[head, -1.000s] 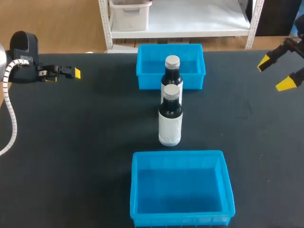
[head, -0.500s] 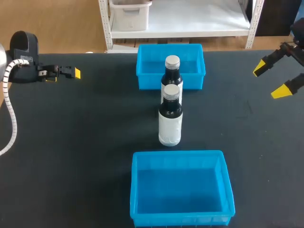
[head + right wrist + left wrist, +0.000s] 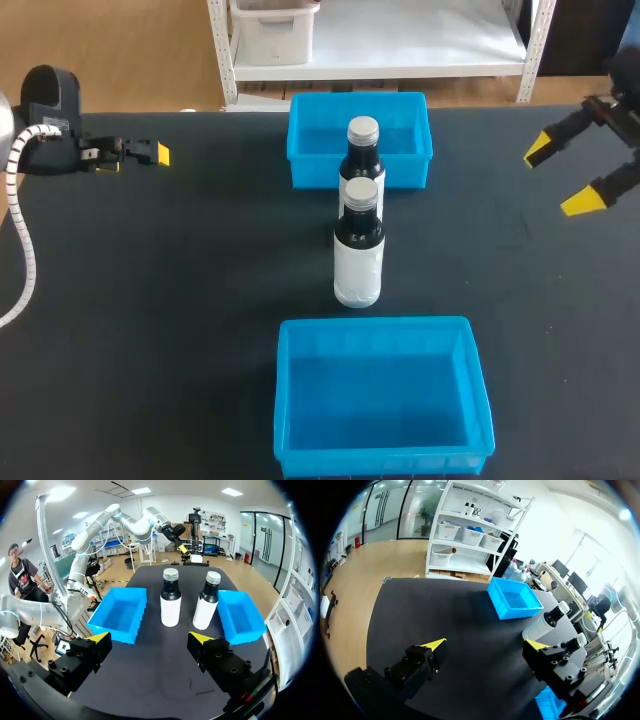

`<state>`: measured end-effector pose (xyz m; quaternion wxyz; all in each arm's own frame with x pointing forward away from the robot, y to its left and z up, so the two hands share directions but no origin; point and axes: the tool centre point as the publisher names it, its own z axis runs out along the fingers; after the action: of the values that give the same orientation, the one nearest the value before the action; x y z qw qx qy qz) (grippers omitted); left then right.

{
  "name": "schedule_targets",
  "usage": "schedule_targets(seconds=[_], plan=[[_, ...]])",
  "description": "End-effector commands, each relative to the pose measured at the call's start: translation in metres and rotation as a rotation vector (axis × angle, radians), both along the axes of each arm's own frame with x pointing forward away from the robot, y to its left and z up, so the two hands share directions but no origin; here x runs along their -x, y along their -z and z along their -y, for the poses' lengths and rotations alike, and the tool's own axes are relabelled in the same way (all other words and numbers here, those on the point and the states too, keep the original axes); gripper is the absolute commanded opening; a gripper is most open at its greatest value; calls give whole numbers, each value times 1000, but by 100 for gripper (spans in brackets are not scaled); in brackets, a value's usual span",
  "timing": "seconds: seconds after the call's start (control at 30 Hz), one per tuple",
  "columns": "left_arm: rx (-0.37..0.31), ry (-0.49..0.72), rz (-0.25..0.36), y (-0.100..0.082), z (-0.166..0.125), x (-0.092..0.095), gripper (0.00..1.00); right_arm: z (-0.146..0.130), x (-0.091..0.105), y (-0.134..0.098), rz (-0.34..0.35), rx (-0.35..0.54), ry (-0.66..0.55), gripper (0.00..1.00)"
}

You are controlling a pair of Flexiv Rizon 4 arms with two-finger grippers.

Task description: Pick up the bottle, and place it in the far bin if it is heavy, or in the near bin if it is light.

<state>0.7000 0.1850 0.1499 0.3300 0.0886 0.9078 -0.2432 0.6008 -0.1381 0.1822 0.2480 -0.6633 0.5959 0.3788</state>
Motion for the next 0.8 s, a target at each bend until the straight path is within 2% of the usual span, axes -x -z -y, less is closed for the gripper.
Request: schedule_targets(seconds=[0.03,0.27,0.53,0.8], plan=[[0,0,0,0,0,0,100,-17,19,2,48,26,55,100],[0,0,0,0,0,0,100,-42,23,7,69,24,123,100],[0,0,0,0,0,0,100,-71,23,17,39,1,92,100],[0,0,0,0,0,0,100,-96,11,30,27,14,103,100]])
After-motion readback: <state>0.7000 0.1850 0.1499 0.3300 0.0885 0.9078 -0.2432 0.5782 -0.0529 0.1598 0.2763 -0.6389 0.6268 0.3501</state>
